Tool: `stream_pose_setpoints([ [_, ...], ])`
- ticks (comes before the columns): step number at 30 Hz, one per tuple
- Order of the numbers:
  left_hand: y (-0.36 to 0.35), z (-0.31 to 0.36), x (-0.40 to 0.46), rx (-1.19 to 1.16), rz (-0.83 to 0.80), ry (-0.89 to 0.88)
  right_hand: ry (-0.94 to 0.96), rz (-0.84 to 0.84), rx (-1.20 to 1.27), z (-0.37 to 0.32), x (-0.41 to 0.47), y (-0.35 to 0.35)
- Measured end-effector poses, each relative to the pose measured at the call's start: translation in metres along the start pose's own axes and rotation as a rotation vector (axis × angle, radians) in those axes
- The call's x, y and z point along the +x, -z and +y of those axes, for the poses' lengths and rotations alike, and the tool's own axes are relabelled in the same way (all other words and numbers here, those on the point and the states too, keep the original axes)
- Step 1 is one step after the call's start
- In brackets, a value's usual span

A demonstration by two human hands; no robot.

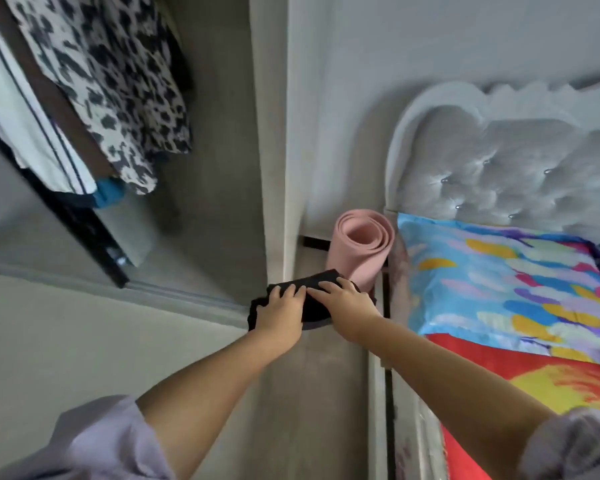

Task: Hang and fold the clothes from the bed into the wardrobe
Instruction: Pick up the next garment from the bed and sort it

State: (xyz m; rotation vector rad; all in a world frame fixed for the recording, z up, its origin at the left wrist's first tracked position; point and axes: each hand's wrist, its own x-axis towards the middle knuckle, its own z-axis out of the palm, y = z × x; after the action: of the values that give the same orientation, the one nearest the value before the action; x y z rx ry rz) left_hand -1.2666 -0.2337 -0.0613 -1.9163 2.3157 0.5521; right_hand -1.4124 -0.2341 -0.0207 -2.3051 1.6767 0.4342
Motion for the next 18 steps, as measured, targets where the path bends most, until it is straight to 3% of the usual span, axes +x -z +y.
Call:
stream_pose_setpoints([
  [5, 0.034, -0.150, -0.040, 0.088, 0.003, 0.116, 0.163, -0.003, 0.033, -0.142, 0.058, 0.013],
  [9, 0.049, -0.227, -0.046, 0.121, -0.018, 0.196, 0.216, -0.012, 0.062, -0.212, 0.100, 0.019],
  [18, 0.051, -0.295, 0.031, 0.121, -0.131, 0.207, 0.205, -0.087, 0.070, -0.235, 0.202, 0.018],
])
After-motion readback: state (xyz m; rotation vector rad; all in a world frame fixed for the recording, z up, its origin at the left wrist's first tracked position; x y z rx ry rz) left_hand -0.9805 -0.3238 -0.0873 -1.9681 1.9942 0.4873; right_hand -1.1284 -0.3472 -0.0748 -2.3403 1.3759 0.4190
